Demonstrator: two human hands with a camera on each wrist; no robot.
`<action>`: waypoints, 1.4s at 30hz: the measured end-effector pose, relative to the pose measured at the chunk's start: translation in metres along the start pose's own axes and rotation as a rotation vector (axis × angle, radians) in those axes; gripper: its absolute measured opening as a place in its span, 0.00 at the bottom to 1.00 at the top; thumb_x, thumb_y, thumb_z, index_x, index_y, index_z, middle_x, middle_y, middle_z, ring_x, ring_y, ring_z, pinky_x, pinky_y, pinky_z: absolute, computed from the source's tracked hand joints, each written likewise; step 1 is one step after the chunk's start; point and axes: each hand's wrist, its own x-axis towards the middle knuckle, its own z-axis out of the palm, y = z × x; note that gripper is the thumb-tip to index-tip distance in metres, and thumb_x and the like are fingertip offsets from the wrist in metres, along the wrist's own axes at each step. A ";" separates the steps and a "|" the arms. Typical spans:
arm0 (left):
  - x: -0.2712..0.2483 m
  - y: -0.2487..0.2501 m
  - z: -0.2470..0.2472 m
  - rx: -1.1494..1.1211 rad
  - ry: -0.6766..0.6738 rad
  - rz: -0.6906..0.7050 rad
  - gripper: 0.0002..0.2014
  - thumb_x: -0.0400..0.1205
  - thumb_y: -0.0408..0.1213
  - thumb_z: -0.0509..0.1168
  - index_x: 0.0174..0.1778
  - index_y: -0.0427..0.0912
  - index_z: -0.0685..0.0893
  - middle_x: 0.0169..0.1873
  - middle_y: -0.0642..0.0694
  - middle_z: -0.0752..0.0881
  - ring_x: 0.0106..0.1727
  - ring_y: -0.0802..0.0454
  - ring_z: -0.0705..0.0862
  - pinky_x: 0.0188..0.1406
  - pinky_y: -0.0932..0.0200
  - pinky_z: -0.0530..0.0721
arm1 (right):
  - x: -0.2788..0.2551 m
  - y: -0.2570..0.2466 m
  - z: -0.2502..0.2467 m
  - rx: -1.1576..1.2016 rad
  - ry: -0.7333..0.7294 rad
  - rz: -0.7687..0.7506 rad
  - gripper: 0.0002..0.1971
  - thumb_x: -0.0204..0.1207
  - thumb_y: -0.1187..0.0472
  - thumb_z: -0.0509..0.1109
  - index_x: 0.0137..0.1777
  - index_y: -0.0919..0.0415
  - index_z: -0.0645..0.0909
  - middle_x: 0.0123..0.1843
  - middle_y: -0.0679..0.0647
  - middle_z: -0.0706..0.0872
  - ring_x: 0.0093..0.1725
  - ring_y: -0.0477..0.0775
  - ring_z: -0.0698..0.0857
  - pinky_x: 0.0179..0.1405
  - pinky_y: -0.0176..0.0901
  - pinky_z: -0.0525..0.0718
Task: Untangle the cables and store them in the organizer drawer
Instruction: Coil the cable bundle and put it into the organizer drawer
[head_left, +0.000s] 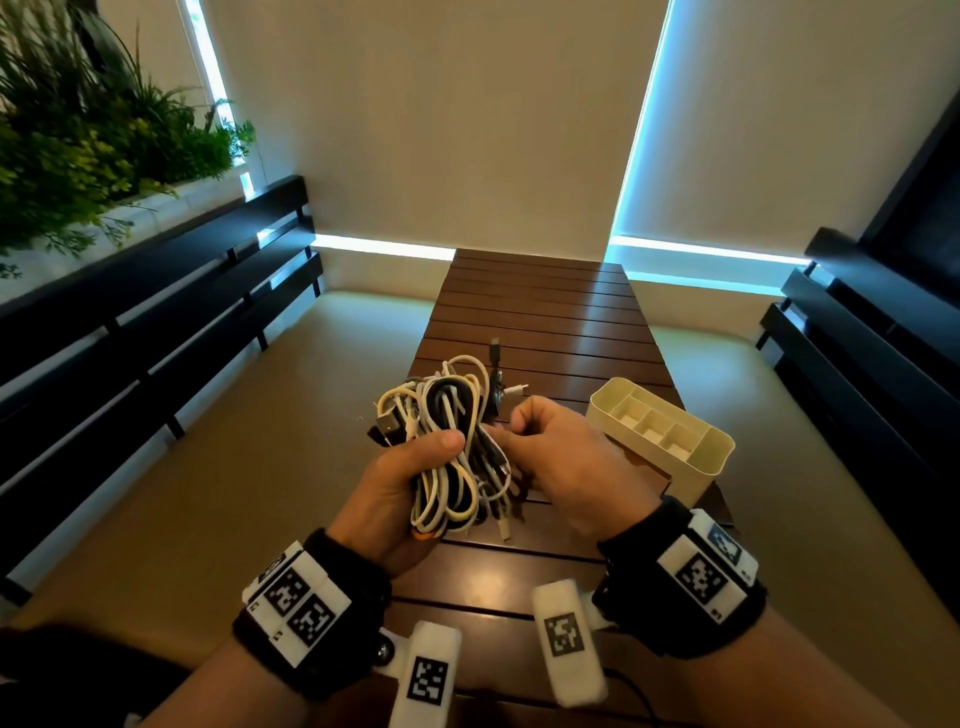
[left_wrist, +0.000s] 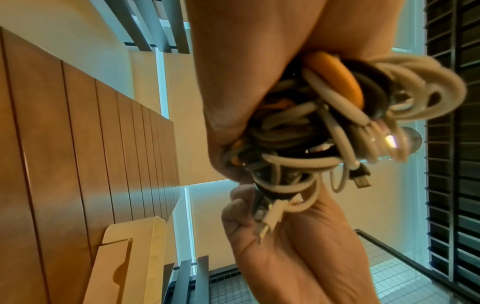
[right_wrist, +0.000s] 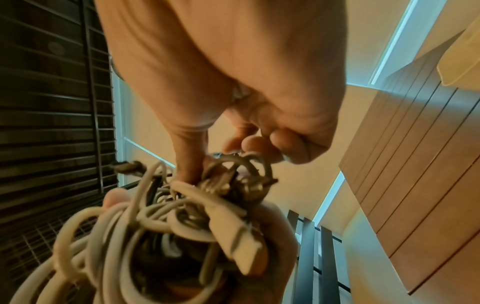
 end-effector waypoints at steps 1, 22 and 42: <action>0.003 0.000 0.000 0.022 0.036 -0.002 0.47 0.64 0.45 0.82 0.73 0.22 0.72 0.60 0.16 0.77 0.58 0.23 0.81 0.64 0.27 0.79 | 0.002 0.002 0.000 -0.057 0.013 -0.002 0.17 0.69 0.46 0.77 0.41 0.56 0.75 0.34 0.54 0.83 0.32 0.50 0.81 0.30 0.39 0.79; 0.042 -0.026 -0.045 0.145 0.378 0.057 0.17 0.69 0.36 0.73 0.49 0.29 0.87 0.40 0.30 0.87 0.35 0.39 0.88 0.35 0.49 0.89 | 0.128 0.129 -0.130 -1.269 0.425 0.143 0.13 0.82 0.57 0.63 0.63 0.58 0.79 0.65 0.57 0.80 0.63 0.62 0.79 0.60 0.57 0.81; 0.056 -0.027 -0.046 0.139 0.326 0.025 0.18 0.71 0.39 0.71 0.53 0.30 0.86 0.40 0.33 0.87 0.37 0.40 0.87 0.39 0.47 0.89 | 0.112 0.186 -0.128 -0.689 0.306 0.243 0.12 0.78 0.63 0.72 0.40 0.42 0.87 0.53 0.52 0.88 0.51 0.58 0.88 0.53 0.58 0.90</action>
